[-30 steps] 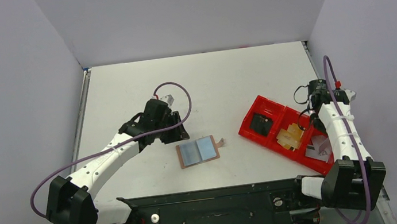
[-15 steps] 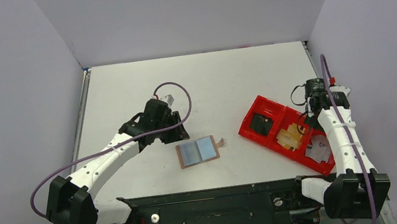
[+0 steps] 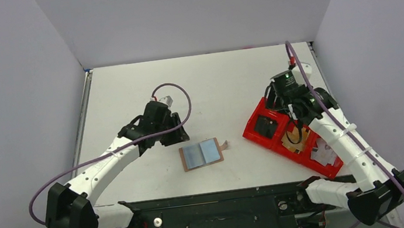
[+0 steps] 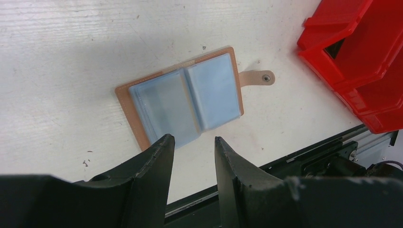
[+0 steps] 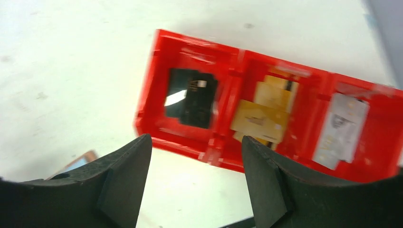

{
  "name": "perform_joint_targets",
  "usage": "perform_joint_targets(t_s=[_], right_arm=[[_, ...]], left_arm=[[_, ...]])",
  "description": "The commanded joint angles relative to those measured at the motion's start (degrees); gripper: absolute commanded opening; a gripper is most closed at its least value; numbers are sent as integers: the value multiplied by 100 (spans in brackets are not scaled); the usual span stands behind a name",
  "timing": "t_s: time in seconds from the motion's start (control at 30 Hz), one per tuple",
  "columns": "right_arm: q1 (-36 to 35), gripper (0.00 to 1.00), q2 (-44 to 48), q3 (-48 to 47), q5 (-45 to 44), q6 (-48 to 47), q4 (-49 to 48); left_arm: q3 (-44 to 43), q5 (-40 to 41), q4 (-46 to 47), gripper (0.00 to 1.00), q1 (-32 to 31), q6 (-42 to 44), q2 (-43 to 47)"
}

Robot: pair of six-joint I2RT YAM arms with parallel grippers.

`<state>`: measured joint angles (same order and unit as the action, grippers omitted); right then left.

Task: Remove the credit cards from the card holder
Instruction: Place the credit card in the storage box, then remove the credit card from the card holder.

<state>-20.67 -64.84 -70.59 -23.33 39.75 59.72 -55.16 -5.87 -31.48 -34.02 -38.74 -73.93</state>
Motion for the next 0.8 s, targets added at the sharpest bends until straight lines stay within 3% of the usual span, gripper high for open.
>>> perform_joint_targets(t_s=[0.0, 0.37, 0.57, 0.77], right_arm=[[-761, 65, -243, -184, 326, 334, -1061], [-2329, 63, -1529, -304, 1028, 424, -2363], [-2718, 60, -2137, -56, 1563, 426, -3000], [-2805, 54, -2720, 273, 2428, 405, -3755]], left_arm=[[117, 243, 9, 35, 132, -119, 232], [395, 340, 175, 35, 262, -469, 133], [678, 238, 421, 34, 264, -660, -8], [1024, 208, 829, 26, 264, -872, -281]])
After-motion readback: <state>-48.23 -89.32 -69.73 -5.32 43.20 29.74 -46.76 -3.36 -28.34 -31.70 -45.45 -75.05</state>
